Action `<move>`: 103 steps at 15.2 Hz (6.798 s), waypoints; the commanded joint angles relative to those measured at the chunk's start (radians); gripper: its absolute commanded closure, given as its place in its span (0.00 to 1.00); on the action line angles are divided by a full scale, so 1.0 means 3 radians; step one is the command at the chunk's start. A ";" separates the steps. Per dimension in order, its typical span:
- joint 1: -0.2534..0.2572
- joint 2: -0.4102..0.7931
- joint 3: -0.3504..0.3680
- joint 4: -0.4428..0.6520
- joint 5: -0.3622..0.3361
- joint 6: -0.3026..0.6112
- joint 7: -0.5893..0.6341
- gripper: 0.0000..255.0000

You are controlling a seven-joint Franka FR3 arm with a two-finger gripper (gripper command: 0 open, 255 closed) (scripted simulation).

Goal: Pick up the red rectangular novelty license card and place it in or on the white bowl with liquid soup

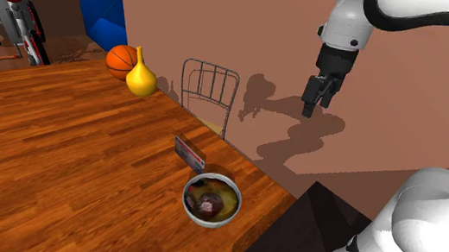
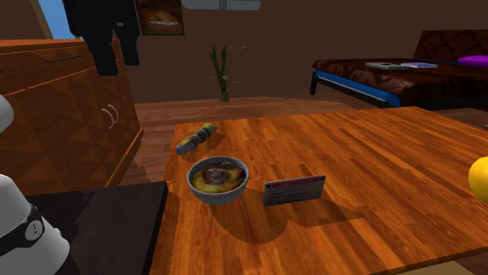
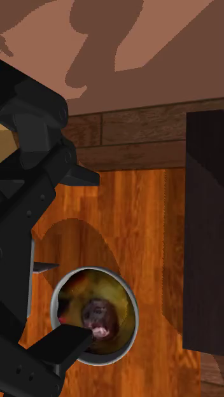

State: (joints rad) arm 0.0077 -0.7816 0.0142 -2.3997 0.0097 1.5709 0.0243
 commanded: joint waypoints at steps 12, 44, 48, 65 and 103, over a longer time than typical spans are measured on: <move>0.0056 0.1103 0.0186 -0.0058 0.0071 0.1232 0.0169 0.00; 0.0288 0.4589 0.0292 0.2056 -0.0378 0.2738 0.0701 0.00; 0.0294 0.4673 0.0283 0.2064 -0.0389 0.2814 0.0708 0.00; 0.0291 0.4641 0.0287 0.2062 -0.0385 0.2784 0.0705 1.00; 0.0323 0.3143 0.0452 0.1482 -0.0186 0.1873 0.0778 1.00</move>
State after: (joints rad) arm 0.1008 0.1985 0.1450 -1.9187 -0.0507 2.1332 0.2502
